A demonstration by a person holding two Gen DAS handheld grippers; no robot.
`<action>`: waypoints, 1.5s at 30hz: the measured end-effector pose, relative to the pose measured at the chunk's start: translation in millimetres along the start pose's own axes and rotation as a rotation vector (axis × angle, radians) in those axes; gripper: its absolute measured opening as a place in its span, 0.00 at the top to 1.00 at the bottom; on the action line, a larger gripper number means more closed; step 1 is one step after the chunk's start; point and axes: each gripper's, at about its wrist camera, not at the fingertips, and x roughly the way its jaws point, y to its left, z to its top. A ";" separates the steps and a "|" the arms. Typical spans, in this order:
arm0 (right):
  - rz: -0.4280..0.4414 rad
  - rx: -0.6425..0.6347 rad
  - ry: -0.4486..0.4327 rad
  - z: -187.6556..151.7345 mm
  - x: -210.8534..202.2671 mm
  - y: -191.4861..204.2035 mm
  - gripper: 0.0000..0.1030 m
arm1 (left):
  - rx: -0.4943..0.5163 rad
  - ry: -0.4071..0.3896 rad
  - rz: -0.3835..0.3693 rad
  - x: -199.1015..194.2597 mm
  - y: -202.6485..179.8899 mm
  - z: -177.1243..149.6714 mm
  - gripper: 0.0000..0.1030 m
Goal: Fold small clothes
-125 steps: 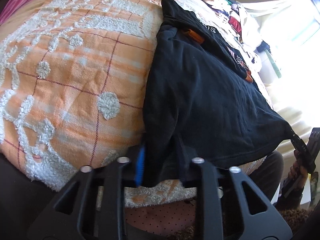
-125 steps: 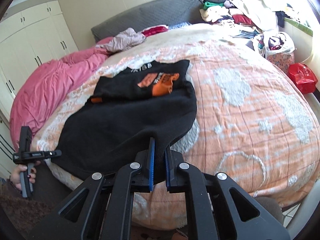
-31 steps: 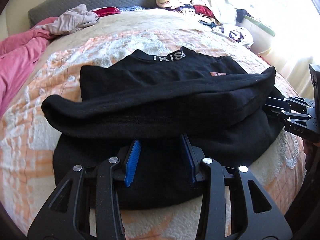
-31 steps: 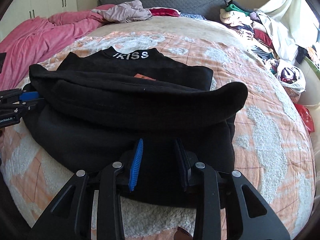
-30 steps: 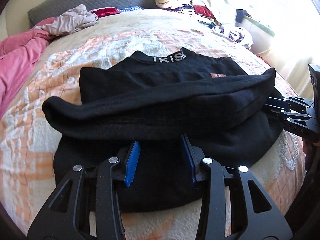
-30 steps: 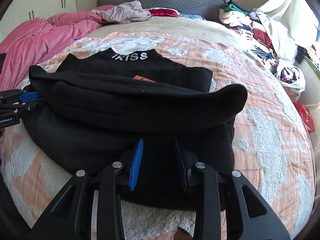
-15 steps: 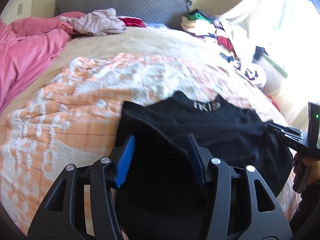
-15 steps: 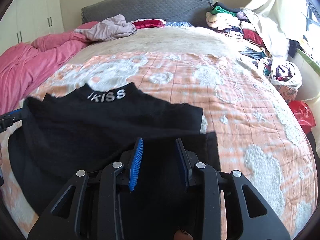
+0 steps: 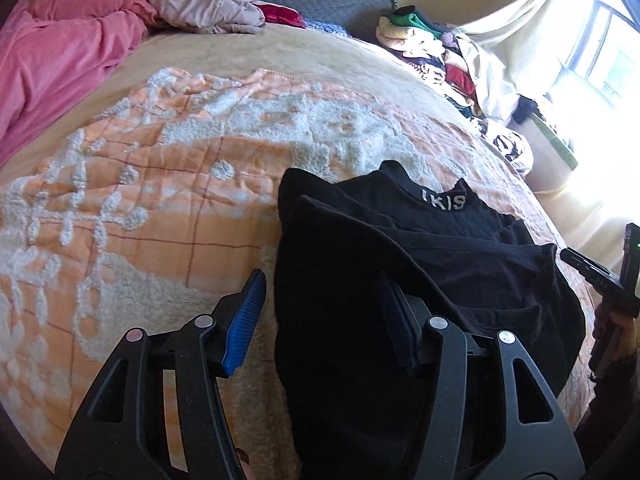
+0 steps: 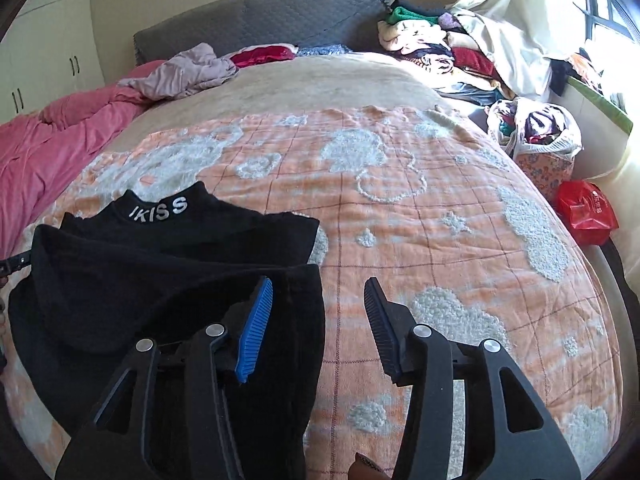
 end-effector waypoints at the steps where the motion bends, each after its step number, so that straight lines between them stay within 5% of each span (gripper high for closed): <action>1: 0.021 -0.001 0.009 0.0 3.8 1.2 0.55 | -0.003 0.008 -0.014 3.6 -0.4 -0.5 0.52; 6: 0.096 0.024 0.057 -3.8 22.9 3.6 0.56 | 0.004 0.011 -0.046 11.0 -0.8 -2.2 0.65; 9: 0.106 0.006 0.057 -5.8 21.6 7.5 0.82 | 0.014 0.006 -0.038 9.9 -3.5 -1.4 0.87; 11: 0.103 0.008 0.037 -4.9 14.6 8.0 0.90 | 0.013 0.003 -0.040 8.3 -3.6 -1.0 0.93; 16: 0.115 0.043 -0.012 -1.7 -4.0 1.5 0.92 | 0.013 -0.016 -0.042 -0.3 -5.0 0.3 0.95; 27: 0.185 0.209 -0.128 24.3 -18.4 -29.6 0.92 | -0.093 -0.117 -0.167 -34.9 12.8 25.3 0.96; 34: 0.145 0.203 -0.104 33.9 13.7 -29.9 0.92 | -0.076 -0.113 -0.107 -9.5 18.5 39.7 0.96; 40: 0.078 0.177 -0.026 25.4 48.6 -26.3 0.92 | -0.179 -0.025 -0.058 31.6 49.4 25.0 0.96; 45: 0.002 0.129 -0.030 25.3 43.5 -22.8 0.84 | -0.151 -0.040 -0.017 21.3 42.4 23.4 0.89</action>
